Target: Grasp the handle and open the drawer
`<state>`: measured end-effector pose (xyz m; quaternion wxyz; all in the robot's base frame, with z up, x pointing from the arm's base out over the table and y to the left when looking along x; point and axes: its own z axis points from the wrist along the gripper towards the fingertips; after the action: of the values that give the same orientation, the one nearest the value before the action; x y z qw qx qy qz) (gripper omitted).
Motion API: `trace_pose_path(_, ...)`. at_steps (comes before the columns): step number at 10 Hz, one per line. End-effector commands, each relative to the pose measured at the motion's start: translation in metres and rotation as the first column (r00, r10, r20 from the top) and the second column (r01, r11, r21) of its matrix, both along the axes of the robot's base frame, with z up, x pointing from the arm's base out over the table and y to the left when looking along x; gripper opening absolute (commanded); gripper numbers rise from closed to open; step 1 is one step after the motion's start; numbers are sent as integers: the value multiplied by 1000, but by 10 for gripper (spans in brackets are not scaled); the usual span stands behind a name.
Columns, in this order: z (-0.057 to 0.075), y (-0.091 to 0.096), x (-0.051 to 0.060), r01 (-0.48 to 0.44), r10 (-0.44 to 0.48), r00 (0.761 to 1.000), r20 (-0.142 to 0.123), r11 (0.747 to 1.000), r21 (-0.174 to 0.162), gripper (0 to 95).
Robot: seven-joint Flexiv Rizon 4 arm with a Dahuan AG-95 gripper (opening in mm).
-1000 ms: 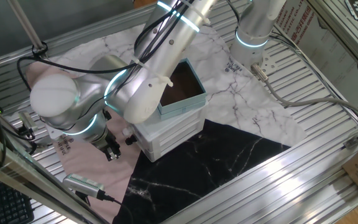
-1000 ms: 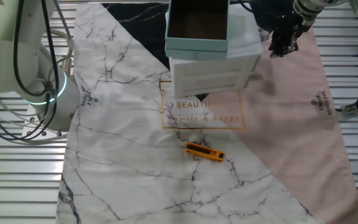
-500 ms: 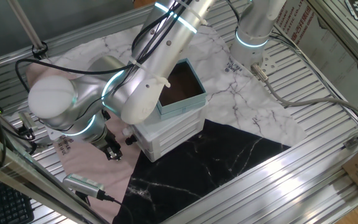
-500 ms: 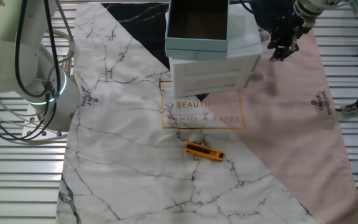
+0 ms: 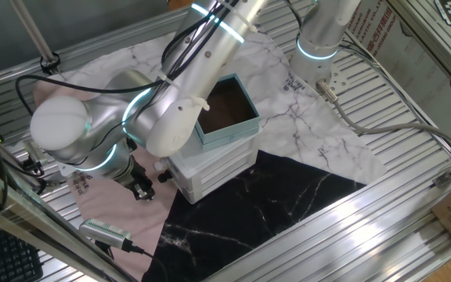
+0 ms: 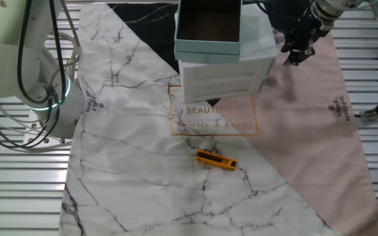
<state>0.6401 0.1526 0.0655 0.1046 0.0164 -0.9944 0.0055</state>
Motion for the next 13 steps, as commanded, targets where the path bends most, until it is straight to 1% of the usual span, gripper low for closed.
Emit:
trace_pose_path(1,-1,0,-2,-1,1,1000,-6,1000,1,380)
trace_pose_path(5,-1,-1,-8,3,-3,1000,-13,1000,-3,380)
trace_pose_path(9,1,1,-10,9,-9,1000,-22,1000,-4,380)
trace_pose_path(13,-1,2,-15,6,-6,1000,-25,1000,-3,380)
